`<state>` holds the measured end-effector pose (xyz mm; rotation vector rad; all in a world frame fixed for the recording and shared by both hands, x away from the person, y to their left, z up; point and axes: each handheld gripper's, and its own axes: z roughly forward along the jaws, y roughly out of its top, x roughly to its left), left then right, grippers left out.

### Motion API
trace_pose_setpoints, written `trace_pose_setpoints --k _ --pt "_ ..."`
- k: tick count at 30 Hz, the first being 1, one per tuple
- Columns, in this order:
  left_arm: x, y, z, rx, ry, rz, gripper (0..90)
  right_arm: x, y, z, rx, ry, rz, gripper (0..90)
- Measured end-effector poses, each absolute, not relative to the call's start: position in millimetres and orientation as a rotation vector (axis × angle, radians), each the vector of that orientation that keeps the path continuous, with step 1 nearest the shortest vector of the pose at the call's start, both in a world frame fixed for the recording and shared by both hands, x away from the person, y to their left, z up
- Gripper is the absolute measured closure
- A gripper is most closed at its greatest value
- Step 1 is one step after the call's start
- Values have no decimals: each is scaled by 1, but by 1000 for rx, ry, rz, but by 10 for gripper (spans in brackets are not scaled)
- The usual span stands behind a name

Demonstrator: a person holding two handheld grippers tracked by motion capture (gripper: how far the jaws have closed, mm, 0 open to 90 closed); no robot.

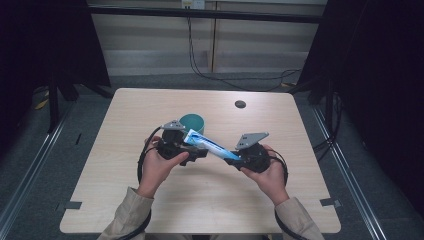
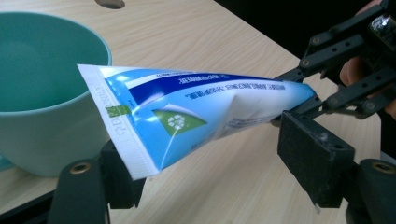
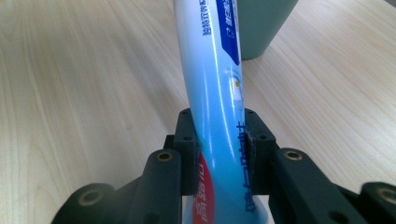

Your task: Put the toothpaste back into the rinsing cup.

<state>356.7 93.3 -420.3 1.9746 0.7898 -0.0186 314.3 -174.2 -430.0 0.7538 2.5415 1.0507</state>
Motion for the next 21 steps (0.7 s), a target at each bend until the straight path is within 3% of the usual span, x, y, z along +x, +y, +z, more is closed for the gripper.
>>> trace_pose_setpoints --k 21 --pt "359 96 -418 1904 877 -65 359 310 -161 -429 730 2514 1088 717"
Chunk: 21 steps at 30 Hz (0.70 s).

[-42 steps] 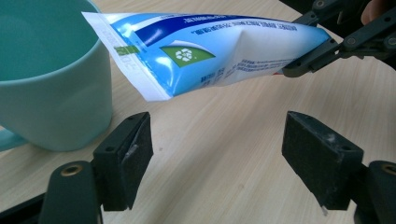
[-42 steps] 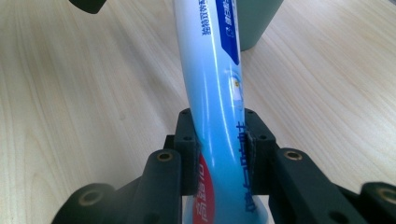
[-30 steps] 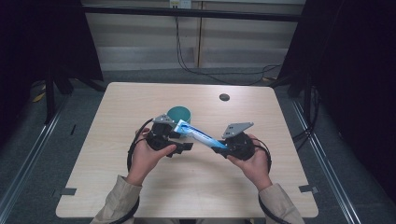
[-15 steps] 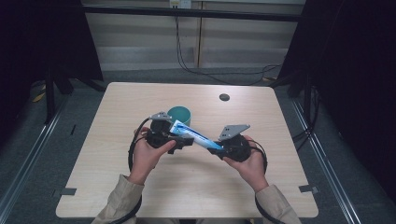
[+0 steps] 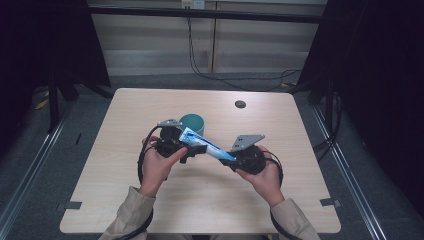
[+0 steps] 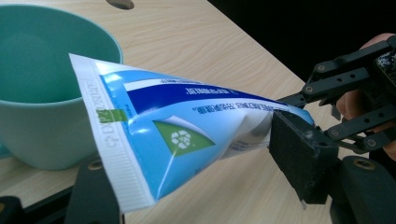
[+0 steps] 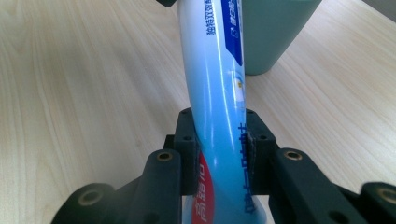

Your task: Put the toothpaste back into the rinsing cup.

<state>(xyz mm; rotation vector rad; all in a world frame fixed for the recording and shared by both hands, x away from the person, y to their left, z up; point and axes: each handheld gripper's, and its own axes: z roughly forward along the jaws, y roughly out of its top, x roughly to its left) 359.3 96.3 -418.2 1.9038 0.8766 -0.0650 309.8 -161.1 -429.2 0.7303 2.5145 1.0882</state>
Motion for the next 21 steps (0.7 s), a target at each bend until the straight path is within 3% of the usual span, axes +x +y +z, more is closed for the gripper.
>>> trace_pose_setpoints --k 21 --pt "362 103 -415 1826 916 -87 346 311 -146 -429 722 2502 1119 717"
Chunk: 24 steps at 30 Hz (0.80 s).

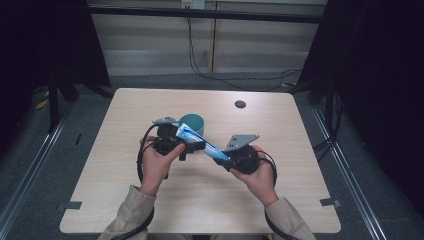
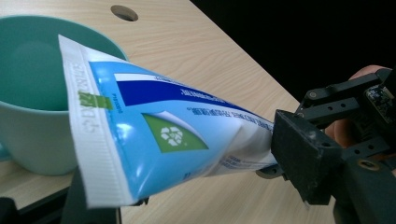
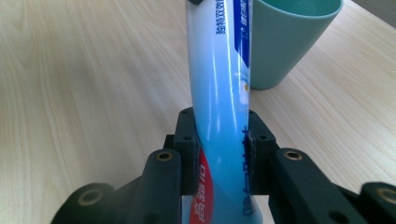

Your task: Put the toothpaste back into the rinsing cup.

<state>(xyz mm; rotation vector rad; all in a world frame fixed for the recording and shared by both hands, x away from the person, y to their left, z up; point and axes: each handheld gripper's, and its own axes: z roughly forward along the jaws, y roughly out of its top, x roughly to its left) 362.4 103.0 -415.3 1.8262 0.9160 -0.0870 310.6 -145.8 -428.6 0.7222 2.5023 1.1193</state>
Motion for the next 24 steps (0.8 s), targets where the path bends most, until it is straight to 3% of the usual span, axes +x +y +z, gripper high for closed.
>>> trace_pose_setpoints --k 11,24 --pt "364 110 -412 1769 978 -129 442 309 -137 -431 710 2506 1123 714" --pt "357 112 -393 1781 955 -98 652 306 -122 -435 687 2496 1176 676"
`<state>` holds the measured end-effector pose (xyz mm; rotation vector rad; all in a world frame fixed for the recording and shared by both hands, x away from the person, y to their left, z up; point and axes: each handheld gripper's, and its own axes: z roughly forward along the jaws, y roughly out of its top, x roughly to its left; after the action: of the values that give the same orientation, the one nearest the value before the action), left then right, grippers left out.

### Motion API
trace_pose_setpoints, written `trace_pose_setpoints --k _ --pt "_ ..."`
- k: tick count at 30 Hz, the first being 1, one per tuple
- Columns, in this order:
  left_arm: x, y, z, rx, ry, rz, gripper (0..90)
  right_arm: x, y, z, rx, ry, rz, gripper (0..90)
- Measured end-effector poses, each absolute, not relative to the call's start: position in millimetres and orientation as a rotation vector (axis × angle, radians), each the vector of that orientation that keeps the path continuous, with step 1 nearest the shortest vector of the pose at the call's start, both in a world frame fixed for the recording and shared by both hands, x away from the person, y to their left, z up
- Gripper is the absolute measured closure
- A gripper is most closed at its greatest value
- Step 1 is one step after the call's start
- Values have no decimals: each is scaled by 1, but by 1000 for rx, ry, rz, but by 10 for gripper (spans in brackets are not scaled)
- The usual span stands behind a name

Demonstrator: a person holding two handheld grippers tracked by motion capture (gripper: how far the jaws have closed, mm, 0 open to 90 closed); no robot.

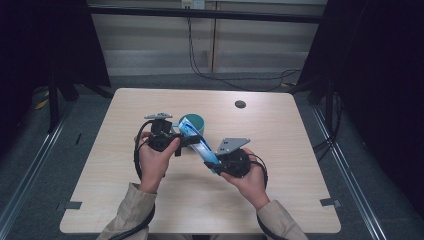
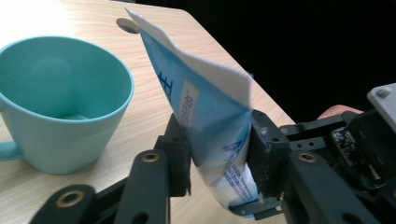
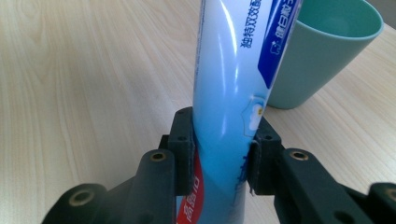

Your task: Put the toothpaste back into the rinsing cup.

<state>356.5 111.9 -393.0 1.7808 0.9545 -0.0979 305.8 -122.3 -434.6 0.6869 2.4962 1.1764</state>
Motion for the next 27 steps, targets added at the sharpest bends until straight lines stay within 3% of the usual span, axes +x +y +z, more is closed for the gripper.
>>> trace_pose_setpoints --k 16,23,27 --pt "350 104 -372 1806 898 -48 746 306 -121 -434 737 2444 1290 572" --pt "349 102 -371 1827 888 -24 754 307 -120 -436 761 2452 1322 446" --pt "350 105 -371 1812 896 -20 754 306 -119 -437 762 2448 1329 419"
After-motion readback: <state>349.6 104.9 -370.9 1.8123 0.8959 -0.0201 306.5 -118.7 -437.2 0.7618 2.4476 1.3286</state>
